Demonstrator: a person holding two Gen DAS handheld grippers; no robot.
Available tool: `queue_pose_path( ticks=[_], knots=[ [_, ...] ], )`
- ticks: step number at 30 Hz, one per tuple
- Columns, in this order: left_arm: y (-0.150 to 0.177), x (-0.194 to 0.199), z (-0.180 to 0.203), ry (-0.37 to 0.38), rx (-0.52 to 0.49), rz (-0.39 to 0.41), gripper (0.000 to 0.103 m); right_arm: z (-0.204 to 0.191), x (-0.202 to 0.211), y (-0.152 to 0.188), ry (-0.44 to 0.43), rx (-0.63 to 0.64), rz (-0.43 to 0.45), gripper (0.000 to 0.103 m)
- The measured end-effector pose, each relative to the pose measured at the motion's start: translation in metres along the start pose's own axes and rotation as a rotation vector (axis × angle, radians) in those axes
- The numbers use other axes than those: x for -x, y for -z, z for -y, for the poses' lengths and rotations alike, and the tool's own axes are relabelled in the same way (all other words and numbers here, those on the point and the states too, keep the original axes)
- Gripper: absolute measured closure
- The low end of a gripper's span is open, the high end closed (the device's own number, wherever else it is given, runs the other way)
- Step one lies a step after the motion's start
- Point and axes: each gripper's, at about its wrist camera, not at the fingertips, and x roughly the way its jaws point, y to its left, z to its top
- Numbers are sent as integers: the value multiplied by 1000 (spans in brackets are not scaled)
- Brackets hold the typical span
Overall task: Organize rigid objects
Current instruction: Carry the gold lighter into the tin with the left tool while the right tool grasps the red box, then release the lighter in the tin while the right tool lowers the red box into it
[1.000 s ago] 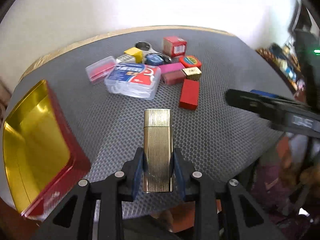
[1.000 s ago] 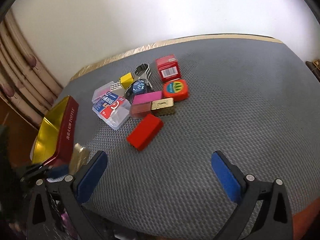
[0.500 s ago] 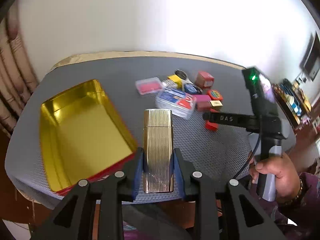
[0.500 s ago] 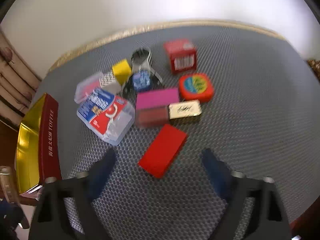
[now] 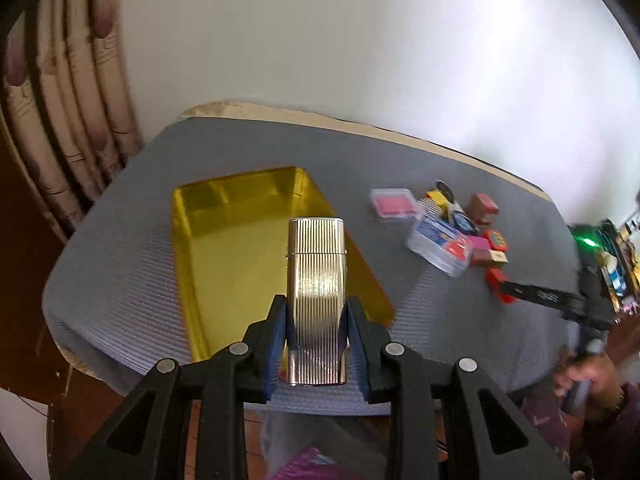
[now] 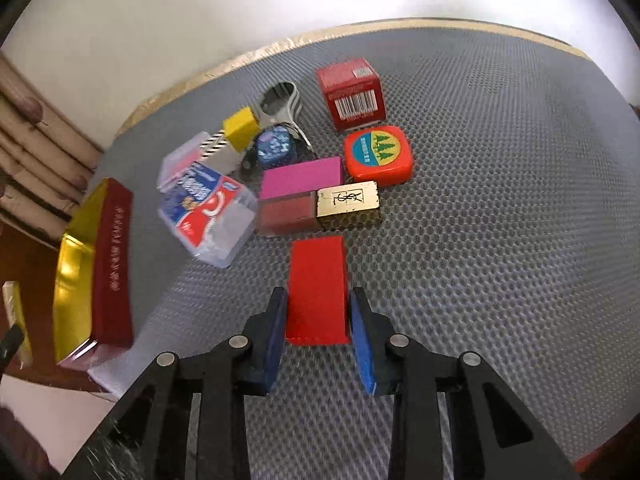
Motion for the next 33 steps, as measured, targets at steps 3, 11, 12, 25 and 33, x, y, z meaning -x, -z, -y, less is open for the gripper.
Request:
queue_pose_path(
  ticks=[3,11,12,25,33],
  knots=[
    [-11,-14,-14,-53,2,-15,74,-3,12,6,-38,10,4,74],
    [-47,-73,-46,-155,-51,-75,73,-15,36,15,-112,26,3,74],
    [-51,-81,-50,-189,-56,-86,73,-19,36,13,-115,28,-1,74],
    [-72,-114,-72,-212,-38,-86,62,-66,39,-2,-202,83,-16,74],
    [-24,5,-73,-107,194,181,60,-159,38,-21,-314,235,-35,74]
  ],
)
